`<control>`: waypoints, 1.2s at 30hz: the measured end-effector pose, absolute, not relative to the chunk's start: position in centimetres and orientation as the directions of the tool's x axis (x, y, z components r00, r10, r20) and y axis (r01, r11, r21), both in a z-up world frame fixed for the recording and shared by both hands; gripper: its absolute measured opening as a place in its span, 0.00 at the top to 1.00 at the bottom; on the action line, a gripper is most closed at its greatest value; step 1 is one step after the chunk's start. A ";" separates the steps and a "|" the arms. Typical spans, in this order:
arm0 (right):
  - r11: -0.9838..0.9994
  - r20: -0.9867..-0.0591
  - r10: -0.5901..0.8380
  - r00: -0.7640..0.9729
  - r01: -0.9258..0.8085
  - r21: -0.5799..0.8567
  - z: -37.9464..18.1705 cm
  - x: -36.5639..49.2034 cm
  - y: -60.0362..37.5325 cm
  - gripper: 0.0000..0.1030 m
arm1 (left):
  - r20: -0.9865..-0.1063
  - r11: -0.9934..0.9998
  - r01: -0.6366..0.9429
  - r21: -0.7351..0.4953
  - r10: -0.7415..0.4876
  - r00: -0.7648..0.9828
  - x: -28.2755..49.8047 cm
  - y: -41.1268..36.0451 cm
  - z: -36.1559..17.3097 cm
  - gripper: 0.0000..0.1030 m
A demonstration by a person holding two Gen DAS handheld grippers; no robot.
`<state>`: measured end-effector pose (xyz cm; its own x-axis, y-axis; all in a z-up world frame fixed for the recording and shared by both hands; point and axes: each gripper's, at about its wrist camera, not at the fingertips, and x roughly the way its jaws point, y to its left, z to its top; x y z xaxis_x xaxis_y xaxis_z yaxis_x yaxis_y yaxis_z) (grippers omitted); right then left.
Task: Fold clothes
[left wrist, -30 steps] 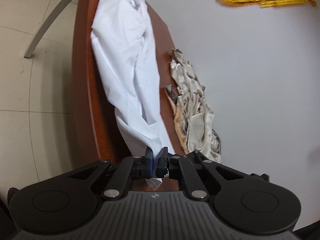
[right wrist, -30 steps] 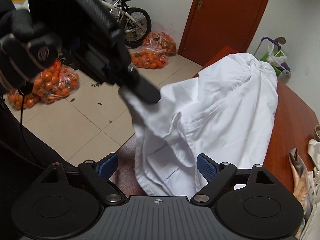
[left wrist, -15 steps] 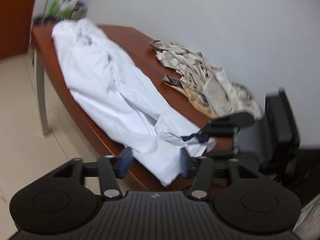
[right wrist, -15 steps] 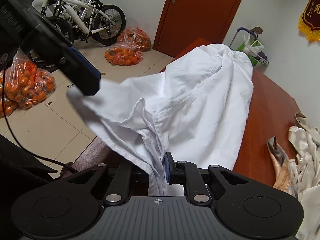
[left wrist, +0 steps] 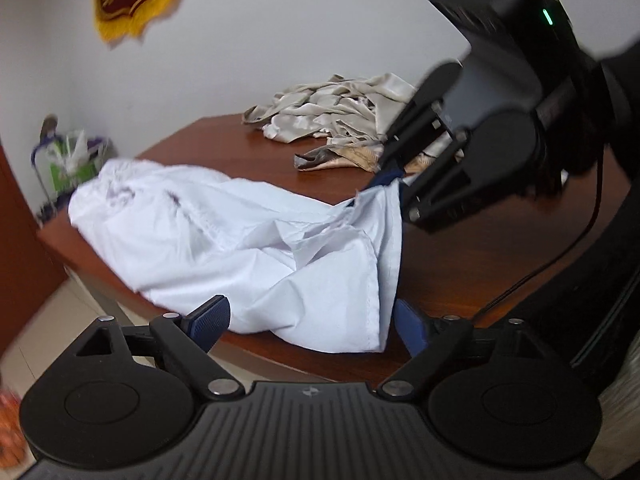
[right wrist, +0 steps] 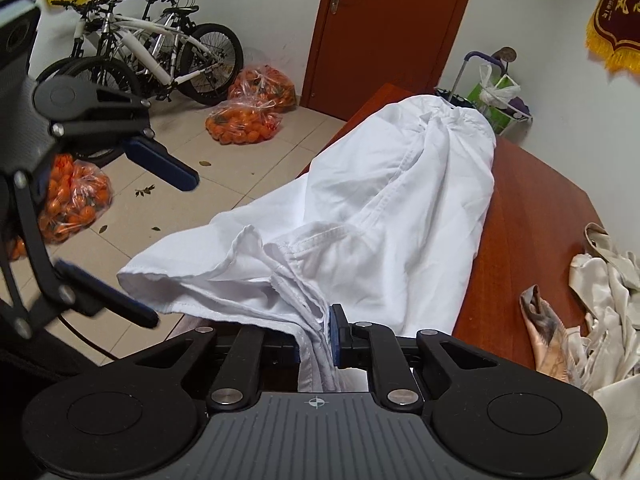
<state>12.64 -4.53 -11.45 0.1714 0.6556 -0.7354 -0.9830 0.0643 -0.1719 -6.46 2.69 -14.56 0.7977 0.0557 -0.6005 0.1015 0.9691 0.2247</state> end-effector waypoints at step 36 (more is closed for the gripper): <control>0.050 -0.530 0.838 0.129 -0.986 -0.160 -12.7 20.2 -7.2 0.01 | -0.555 0.985 0.050 0.165 0.051 0.830 3.0 10.3 -9.9 0.83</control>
